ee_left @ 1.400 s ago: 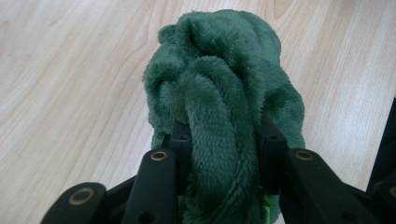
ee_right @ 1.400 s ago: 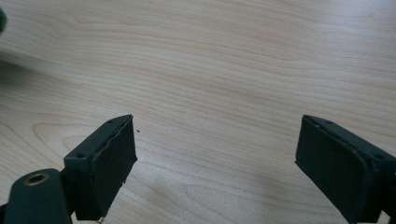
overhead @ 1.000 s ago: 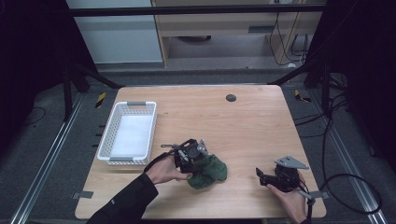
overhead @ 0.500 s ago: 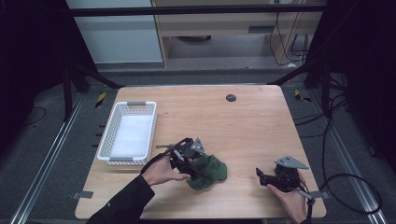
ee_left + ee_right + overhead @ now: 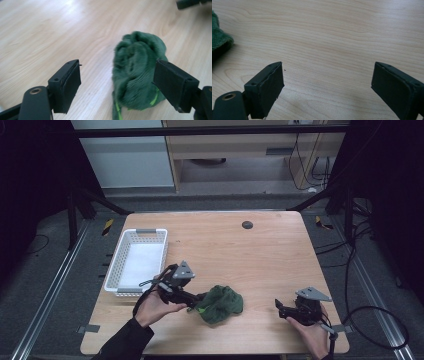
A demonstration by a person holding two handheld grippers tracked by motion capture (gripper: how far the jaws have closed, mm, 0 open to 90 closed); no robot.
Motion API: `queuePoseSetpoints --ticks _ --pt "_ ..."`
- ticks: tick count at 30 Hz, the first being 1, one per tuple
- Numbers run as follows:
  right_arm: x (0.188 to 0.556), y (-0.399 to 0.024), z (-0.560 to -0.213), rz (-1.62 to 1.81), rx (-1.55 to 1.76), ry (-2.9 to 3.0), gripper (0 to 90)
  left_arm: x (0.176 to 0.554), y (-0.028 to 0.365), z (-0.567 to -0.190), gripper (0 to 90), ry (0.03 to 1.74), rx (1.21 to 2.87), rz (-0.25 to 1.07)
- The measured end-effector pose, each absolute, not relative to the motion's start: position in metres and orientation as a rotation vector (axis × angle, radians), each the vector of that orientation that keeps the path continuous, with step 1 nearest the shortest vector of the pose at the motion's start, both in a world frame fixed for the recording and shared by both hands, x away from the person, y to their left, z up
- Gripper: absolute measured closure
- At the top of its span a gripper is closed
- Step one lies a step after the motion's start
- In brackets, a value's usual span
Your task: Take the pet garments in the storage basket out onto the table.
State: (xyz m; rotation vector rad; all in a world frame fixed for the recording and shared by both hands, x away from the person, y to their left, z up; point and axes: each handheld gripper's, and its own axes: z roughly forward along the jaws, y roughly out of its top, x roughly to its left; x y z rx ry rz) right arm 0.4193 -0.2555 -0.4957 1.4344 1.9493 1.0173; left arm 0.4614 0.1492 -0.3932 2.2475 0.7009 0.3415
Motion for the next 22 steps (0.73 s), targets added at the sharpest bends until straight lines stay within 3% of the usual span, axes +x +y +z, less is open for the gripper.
queuePoseSetpoints --ticks 13,22 --pt "0.419 -0.257 -0.496 1.017 1.443 1.938 10.0 0.438 0.207 -0.398 27.6 0.905 1.999 0.454" --pt "0.418 -0.258 -0.495 1.026 1.445 1.924 9.9 0.428 0.236 -0.410 41.7 1.040 1.893 0.504"
